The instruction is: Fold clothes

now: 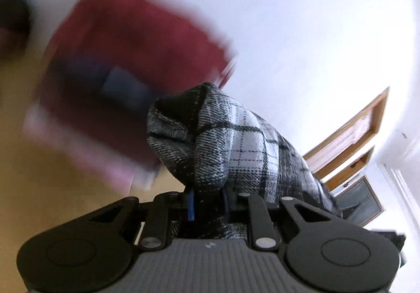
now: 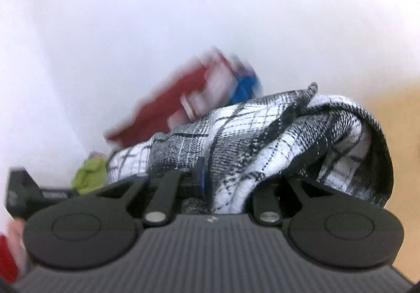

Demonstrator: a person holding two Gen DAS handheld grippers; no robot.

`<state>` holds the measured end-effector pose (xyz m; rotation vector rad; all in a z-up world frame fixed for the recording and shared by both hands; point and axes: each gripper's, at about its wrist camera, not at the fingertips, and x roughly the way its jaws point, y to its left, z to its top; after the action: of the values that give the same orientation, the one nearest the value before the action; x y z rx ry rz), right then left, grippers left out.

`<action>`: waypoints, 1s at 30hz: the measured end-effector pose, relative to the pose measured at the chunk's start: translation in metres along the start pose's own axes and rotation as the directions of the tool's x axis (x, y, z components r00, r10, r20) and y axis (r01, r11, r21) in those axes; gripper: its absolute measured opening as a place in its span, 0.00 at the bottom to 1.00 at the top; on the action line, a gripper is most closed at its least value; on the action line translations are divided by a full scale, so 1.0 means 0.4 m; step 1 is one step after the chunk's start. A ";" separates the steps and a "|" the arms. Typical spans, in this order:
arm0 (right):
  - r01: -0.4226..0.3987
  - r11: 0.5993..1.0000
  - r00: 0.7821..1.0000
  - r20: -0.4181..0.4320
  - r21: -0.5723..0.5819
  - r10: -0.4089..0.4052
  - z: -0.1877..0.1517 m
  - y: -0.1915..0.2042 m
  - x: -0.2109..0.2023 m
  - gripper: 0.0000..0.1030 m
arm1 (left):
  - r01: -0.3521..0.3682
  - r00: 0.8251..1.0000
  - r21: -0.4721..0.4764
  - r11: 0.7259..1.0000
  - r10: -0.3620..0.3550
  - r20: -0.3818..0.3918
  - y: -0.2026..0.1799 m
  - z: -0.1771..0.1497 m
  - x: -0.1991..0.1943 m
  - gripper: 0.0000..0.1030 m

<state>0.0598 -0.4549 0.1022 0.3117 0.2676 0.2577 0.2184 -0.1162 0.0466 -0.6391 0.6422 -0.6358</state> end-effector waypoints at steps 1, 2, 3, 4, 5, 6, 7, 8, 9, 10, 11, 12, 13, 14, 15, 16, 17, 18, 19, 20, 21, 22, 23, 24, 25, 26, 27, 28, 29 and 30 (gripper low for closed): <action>-0.015 0.999 1.000 0.027 -0.030 0.016 0.074 0.016 0.038 0.18 | -0.004 1.000 0.044 0.999 0.003 0.017 -0.037 0.076 -0.002 0.21; -0.029 0.998 0.998 0.054 -0.060 0.032 0.149 0.032 0.076 0.19 | -0.016 0.999 0.092 0.996 0.014 0.029 -0.074 0.155 0.002 0.21; -0.037 0.997 0.998 0.053 -0.066 0.041 0.219 0.044 0.126 0.19 | -0.043 0.998 0.150 0.988 0.037 0.044 -0.107 0.241 0.003 0.22; -0.042 0.998 0.998 0.034 -0.056 0.044 0.286 0.050 0.188 0.19 | -0.085 0.996 0.181 0.980 0.077 0.051 -0.123 0.308 0.013 0.23; -0.051 0.998 0.999 0.000 -0.021 0.051 0.340 0.049 0.260 0.20 | -0.126 0.991 0.210 0.970 0.116 0.059 -0.138 0.375 0.025 0.23; -0.060 0.998 0.997 -0.038 0.020 0.060 0.391 0.045 0.336 0.21 | -0.165 0.986 0.221 0.961 0.156 0.055 -0.134 0.431 0.045 0.23; -0.061 0.996 0.994 -0.090 0.070 0.067 0.427 0.036 0.419 0.22 | -0.208 0.978 0.216 0.954 0.203 0.045 -0.117 0.478 0.070 0.23; -0.059 0.988 0.986 -0.148 0.144 0.080 0.445 0.021 0.516 0.23 | -0.259 0.966 0.200 0.945 0.258 0.031 -0.085 0.526 0.103 0.23; -0.056 0.978 0.976 -0.196 0.202 0.096 0.447 0.008 0.599 0.24 | -0.309 0.950 0.193 0.931 0.311 0.017 -0.047 0.566 0.139 0.23; -0.053 0.971 0.965 -0.237 0.232 0.109 0.435 -0.002 0.685 0.27 | -0.353 0.934 0.190 0.916 0.357 0.015 -0.004 0.598 0.176 0.24; -0.039 0.977 0.954 -0.282 0.211 0.099 0.411 -0.009 0.770 0.30 | -0.387 0.920 0.187 0.903 0.391 0.019 0.054 0.617 0.217 0.26; -0.005 0.987 0.948 -0.314 0.163 0.057 0.383 -0.014 0.834 0.34 | -0.421 0.905 0.183 0.888 0.424 0.024 0.112 0.636 0.258 0.31; 0.011 0.991 0.953 -0.301 0.133 0.030 0.354 -0.023 0.867 0.51 | -0.452 0.890 0.175 0.875 0.455 0.028 0.169 0.654 0.297 0.37; -0.005 0.989 0.967 -0.252 0.149 0.043 0.328 -0.042 0.871 0.62 | -0.448 0.894 0.113 0.887 0.447 0.034 0.212 0.651 0.307 0.40; -0.030 0.980 0.971 -0.226 0.195 0.075 0.315 -0.063 0.861 0.65 | -0.441 0.897 0.055 0.896 0.440 0.040 0.252 0.648 0.316 0.48; -0.056 0.968 0.972 -0.206 0.246 0.108 0.305 -0.083 0.848 0.66 | -0.437 0.899 0.048 0.898 0.435 0.054 0.252 0.642 0.307 0.54; -0.071 0.954 0.973 -0.190 0.292 0.131 0.303 -0.107 0.822 0.69 | -0.433 0.900 0.041 0.901 0.430 0.068 0.252 0.636 0.298 0.57; -0.085 0.938 0.973 -0.175 0.336 0.150 0.303 -0.132 0.792 0.72 | -0.429 0.901 0.037 0.902 0.425 0.085 0.250 0.630 0.287 0.58; -0.099 0.920 0.979 -0.128 0.378 0.158 0.300 -0.159 0.748 0.76 | -0.445 0.891 0.076 0.892 0.433 0.136 0.227 0.622 0.260 0.54; -0.114 0.901 0.988 -0.046 0.418 0.146 0.291 -0.189 0.687 0.77 | -0.499 0.849 0.131 0.857 0.453 0.274 0.186 0.600 0.213 0.54; -0.087 0.906 0.996 0.044 0.413 0.076 0.285 -0.194 0.626 0.78 | -0.554 0.794 0.176 0.814 0.453 0.406 0.146 0.578 0.167 0.58; -0.048 0.915 0.991 0.135 0.401 -0.007 0.280 -0.192 0.566 0.80 | -0.588 0.744 0.201 0.783 0.427 0.514 0.106 0.555 0.133 0.63; -0.006 0.920 0.970 0.224 0.391 -0.089 0.275 -0.190 0.506 0.80 | -0.620 0.689 0.221 0.753 0.388 0.612 0.067 0.533 0.099 0.65; 0.052 0.951 0.944 0.296 0.304 -0.146 0.295 -0.147 0.485 0.80 | -0.600 0.679 0.242 0.763 0.325 0.659 0.025 0.522 0.084 0.65; 0.122 0.973 0.911 0.367 0.194 -0.187 0.322 -0.091 0.475 0.80 | -0.556 0.716 0.289 0.780 0.273 0.643 -0.021 0.526 0.102 0.65; 0.173 0.983 0.893 0.410 0.065 -0.184 0.361 -0.019 0.491 0.80 | -0.511 0.751 0.335 0.791 0.222 0.621 -0.067 0.530 0.122 0.65; 0.190 0.981 0.894 0.421 -0.045 -0.154 0.398 0.047 0.525 0.79 | -0.482 0.794 0.394 0.783 0.200 0.574 -0.116 0.538 0.176 0.60; 0.167 0.978 0.909 0.404 -0.125 -0.104 0.438 0.104 0.577 0.77 | -0.475 0.809 0.416 0.776 0.198 0.554 -0.142 0.539 0.227 0.49; 0.128 0.979 0.929 0.366 -0.160 -0.062 0.465 0.137 0.630 0.77 | -0.491 0.815 0.388 0.780 0.255 0.520 -0.123 0.539 0.287 0.42; 0.109 0.977 0.958 0.283 -0.183 -0.054 0.475 0.150 0.697 0.76 | -0.507 0.819 0.360 0.783 0.309 0.483 -0.104 0.540 0.346 0.27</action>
<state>0.3637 -0.3698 0.2356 0.1370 -0.0229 0.1541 0.4437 -0.1677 0.1653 -0.1327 0.2045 -0.2064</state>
